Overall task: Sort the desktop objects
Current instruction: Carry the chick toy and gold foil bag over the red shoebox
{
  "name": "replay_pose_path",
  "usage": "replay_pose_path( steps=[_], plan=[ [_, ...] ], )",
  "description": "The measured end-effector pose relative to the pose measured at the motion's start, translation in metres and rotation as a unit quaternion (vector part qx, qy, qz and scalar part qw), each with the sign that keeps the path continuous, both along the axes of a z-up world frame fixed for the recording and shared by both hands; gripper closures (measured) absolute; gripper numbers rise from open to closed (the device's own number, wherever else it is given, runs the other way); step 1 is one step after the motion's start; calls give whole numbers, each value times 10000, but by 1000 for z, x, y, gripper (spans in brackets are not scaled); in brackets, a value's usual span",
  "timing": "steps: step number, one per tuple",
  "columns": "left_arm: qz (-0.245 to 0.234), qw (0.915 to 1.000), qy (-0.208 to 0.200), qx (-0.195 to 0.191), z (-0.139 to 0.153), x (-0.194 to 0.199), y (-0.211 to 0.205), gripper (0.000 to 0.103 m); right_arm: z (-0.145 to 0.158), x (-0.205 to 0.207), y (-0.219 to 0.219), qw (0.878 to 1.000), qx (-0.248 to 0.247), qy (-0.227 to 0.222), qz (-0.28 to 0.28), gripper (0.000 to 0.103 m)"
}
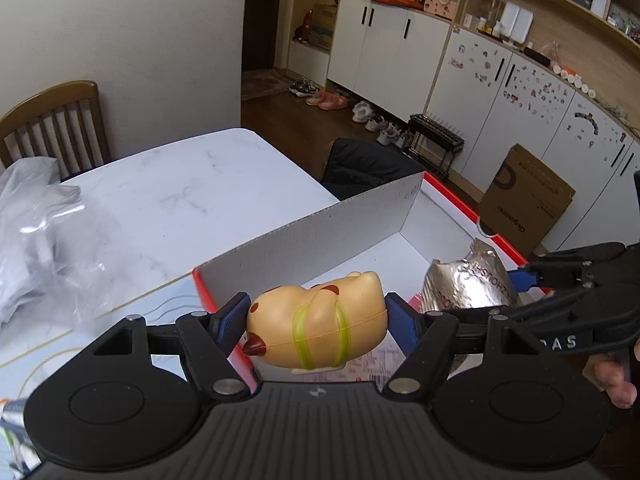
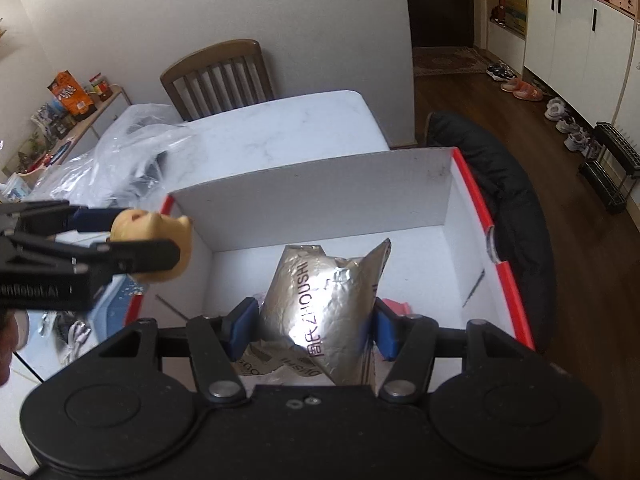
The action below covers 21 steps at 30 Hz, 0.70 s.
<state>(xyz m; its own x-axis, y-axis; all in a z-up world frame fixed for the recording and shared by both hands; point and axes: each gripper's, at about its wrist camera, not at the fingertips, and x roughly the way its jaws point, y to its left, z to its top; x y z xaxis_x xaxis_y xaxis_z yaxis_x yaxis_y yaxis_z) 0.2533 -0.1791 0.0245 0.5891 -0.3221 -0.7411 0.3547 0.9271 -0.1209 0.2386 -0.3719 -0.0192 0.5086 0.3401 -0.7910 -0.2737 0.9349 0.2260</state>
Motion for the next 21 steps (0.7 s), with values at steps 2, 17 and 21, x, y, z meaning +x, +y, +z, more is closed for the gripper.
replay_pose_path(
  steps=[2,17,21],
  plan=[
    [-30,10000,56,34,-3,7,-6,30,-3,3,-3,10000,-24,32,-25,44],
    [-550,9961,421,553,-35,50,-67,30,-33,10,-6,9986,-161,471,201,44],
    [-619,9939,562,722,-48,60,-76,30,-40,8,-2,9974,-241,598,327,46]
  ],
)
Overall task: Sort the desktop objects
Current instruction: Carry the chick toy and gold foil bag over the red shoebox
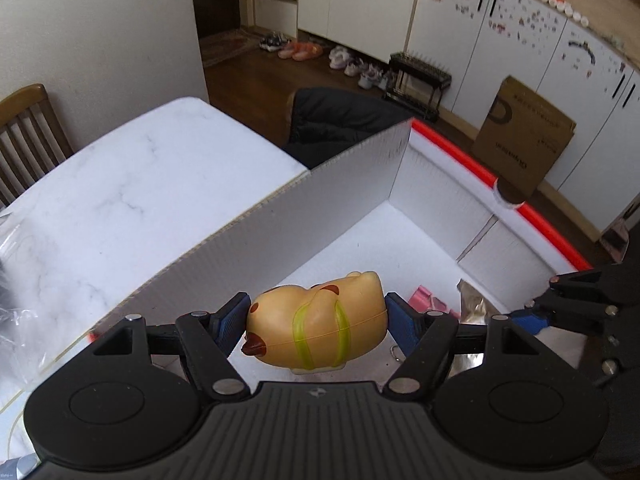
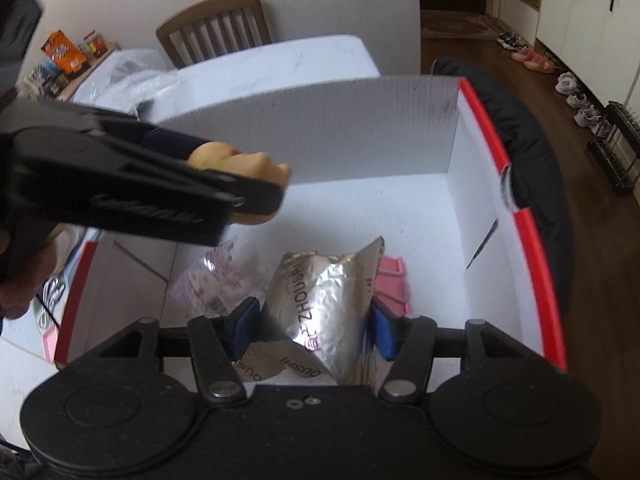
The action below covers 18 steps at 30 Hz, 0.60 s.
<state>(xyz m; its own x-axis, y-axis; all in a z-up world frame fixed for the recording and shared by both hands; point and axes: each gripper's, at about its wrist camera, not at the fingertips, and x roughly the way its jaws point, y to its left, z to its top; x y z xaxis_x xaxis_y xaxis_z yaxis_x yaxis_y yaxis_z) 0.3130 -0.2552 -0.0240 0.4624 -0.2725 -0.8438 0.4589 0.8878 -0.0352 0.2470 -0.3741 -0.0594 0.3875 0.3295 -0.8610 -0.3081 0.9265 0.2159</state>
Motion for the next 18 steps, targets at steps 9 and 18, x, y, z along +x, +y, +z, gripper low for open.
replay_pose_path(
  steps=[9,18],
  plan=[
    [-161,9990,323,280,-27,11,-12,30,-11,2,9,9997,-50,162,194,46],
    [-136,9962,730,453,-45,17,-12,30,-18,2,10,9992,-132,318,218,46]
  ],
)
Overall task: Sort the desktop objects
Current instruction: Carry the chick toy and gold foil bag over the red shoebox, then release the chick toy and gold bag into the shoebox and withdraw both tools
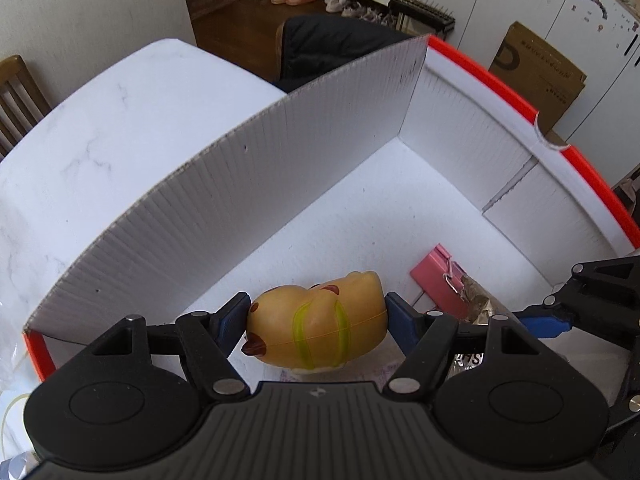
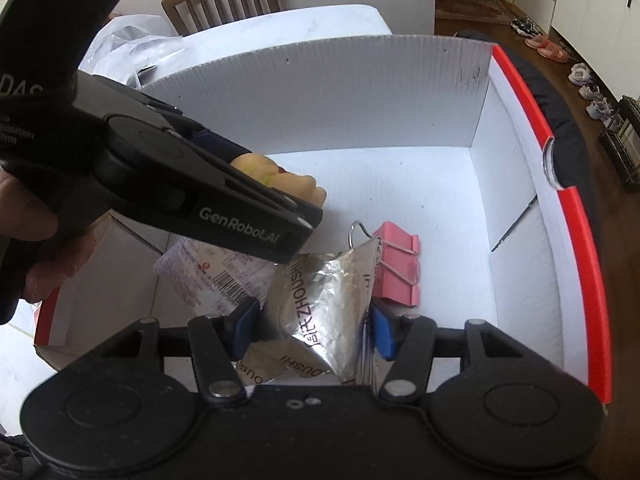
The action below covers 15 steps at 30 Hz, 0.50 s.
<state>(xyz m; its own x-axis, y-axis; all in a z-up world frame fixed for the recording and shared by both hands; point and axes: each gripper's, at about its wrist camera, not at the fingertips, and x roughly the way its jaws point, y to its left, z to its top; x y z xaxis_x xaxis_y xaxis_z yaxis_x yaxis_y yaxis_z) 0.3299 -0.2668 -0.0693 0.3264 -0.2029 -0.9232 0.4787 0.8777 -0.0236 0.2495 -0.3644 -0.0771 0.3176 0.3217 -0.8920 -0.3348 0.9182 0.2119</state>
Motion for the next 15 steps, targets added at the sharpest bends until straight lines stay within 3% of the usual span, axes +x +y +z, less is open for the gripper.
replay_pose_path(
  steps=[7,12,15],
  plan=[
    [69,9999,154,32,-6,6,1,30,-2,3,-5,9999,7,67,-98,44],
    [154,9996,245,-6,-7,7,4,29,5,0,-9,9999,34,-58,-139,26],
    [202,9995,248,-37,-7,7,6,28,11,-1,-14,9997,92,-102,-178,24]
  ],
)
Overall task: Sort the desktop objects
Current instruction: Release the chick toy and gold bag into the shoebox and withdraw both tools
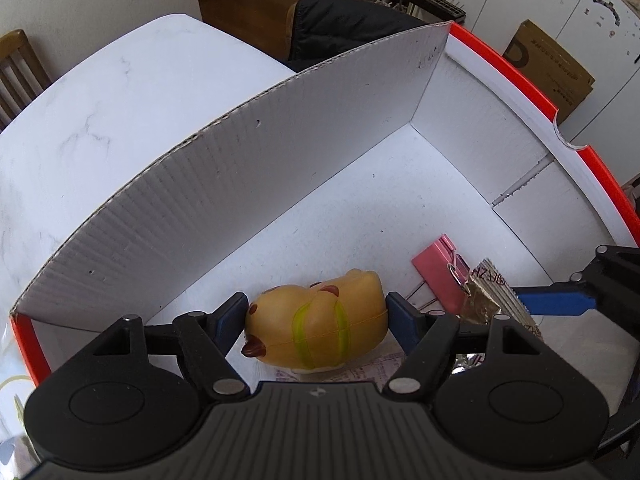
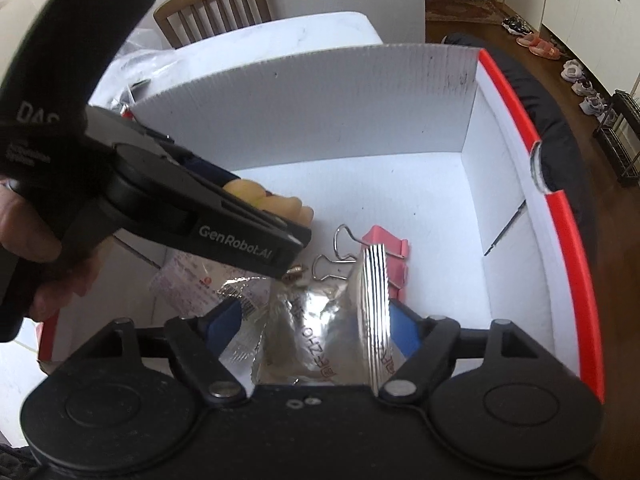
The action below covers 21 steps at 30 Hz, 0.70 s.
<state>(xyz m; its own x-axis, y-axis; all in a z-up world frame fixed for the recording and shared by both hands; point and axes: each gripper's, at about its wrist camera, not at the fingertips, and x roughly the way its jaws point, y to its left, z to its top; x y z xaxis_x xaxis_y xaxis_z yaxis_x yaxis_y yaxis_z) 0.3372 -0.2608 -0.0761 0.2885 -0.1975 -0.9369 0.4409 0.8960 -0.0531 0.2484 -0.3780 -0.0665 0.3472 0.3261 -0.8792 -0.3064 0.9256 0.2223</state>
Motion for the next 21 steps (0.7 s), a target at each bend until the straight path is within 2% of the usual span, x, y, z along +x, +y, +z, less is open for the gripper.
replay_pose_path(
  steps=[3,10,15,21],
  plan=[
    [58,10000,-51,-48,3,-1,3,22,7,-4,-6,10000,44,-70,-14,23],
    [96,9994,-179,-267,19,-12,11,22,28,-11,-16,9995,175,-262,-19,22],
    [173,9979,-405,-476,40,-25,21,22,32,-12,1,9988,191,-452,-42,22],
    [258,9936,-790,-771,74,-49,41,22,43,-21,1,9979,269,-589,-16,22]
  ],
)
